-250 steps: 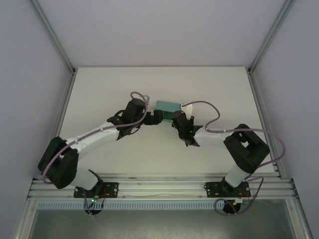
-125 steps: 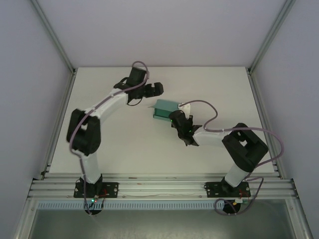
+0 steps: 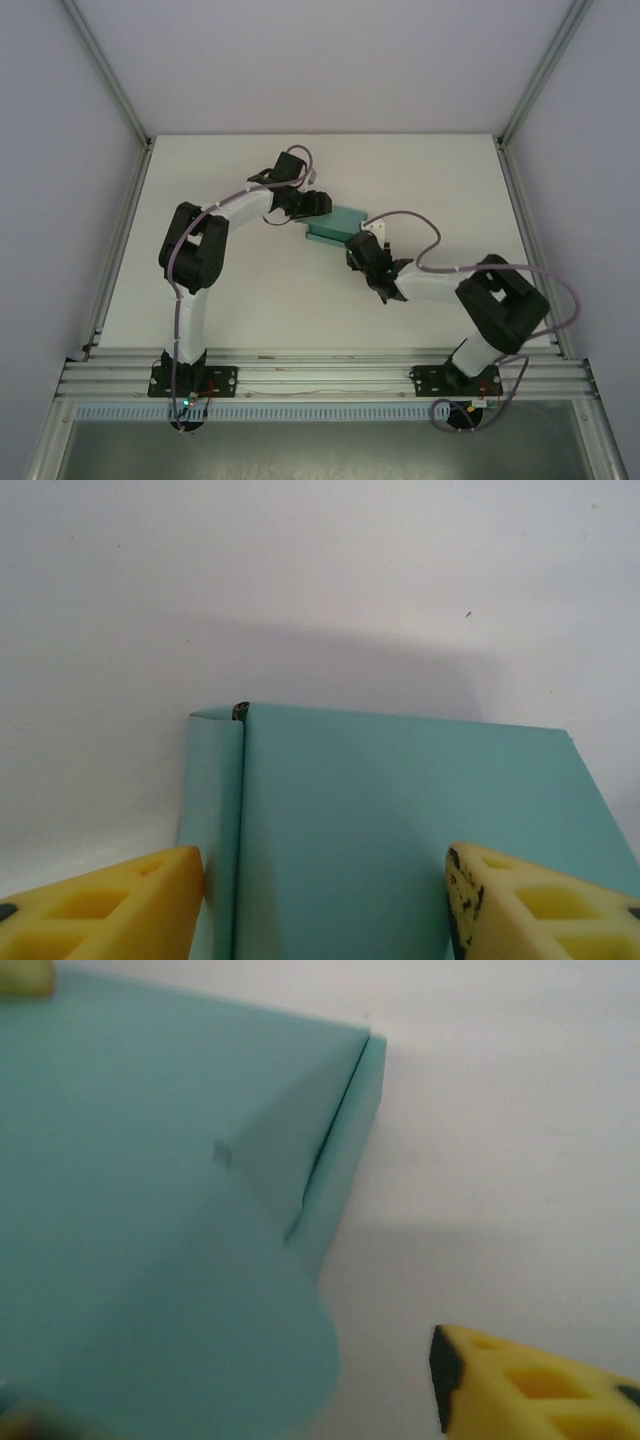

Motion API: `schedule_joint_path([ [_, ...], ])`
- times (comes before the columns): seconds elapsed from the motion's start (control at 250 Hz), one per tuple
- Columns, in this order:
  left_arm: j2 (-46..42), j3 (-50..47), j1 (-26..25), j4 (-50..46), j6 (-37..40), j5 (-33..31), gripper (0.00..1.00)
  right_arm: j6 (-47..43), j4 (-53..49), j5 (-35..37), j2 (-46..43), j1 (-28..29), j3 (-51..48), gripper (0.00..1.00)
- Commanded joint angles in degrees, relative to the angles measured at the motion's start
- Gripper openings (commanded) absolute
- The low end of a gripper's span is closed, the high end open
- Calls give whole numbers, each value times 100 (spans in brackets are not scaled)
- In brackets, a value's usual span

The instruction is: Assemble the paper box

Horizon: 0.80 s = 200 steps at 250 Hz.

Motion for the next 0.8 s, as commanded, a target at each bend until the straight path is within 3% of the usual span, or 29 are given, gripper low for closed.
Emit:
schedule_joint_path([
  [0.0, 129, -252, 12, 78, 64, -7, 59, -94, -327, -437, -758, 20, -354, 70],
  [0.16, 201, -370, 19, 184, -17, -106, 59, -148, -847, -603, -1772, -109, -578, 88],
  [0.272, 145, -662, 15, 305, -99, -245, 59, 294, -910, -808, -2284, -406, -638, 100],
  [0.432, -83, -1219, 0, 722, -269, -236, 59, 1136, -1070, -1249, -2475, -878, -161, 100],
  [0.624, -236, -1307, -5, 765, -321, -231, 59, 1310, -1584, -1431, -1232, -1047, 1065, 100],
  [0.723, -270, -1254, -9, 719, -381, -245, 59, 1596, -2073, -1391, -608, -1194, 1561, 89],
  [0.795, -265, -1188, -8, 633, -397, -295, 59, 1638, -2120, -1856, -331, -1334, 1661, 83],
])
